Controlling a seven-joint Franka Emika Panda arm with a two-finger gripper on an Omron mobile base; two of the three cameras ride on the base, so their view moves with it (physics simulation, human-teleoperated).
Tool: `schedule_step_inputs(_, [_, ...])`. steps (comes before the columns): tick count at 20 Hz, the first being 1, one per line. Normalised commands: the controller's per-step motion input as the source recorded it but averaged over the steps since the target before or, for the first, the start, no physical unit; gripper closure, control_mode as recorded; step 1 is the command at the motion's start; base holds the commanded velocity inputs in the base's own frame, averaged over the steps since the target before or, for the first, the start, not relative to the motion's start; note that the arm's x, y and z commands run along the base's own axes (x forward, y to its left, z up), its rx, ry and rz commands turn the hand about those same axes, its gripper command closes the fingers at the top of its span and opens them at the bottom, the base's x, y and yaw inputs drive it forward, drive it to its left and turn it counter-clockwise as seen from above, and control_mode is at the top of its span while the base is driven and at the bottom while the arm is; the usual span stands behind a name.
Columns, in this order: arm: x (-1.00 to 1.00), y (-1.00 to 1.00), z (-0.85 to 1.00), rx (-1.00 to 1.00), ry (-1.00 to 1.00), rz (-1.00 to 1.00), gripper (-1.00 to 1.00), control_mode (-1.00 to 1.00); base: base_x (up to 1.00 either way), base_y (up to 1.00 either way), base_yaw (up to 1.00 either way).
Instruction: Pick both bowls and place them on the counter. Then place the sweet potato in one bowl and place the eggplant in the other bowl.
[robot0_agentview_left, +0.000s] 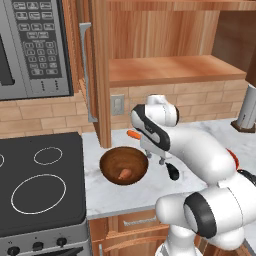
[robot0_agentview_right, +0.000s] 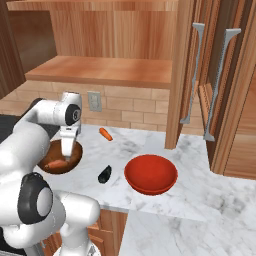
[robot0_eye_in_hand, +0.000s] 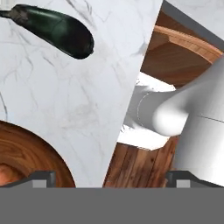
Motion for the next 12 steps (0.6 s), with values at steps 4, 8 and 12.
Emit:
schedule_step_inputs(4, [-0.33,-0.42,0.19,0.0,-0.02,0.07,-1.0,-1.0,0.0,0.0,0.0])
schedule_step_inputs(8, [-0.24,-0.44,0.07,0.0,-0.02,0.1,-1.0,-1.0,0.0,0.0,0.0])
schedule_step_inputs(12, [-0.05,-0.34,0.01,0.0,0.0,0.16,-1.0,-1.0,0.0,0.0,0.0])
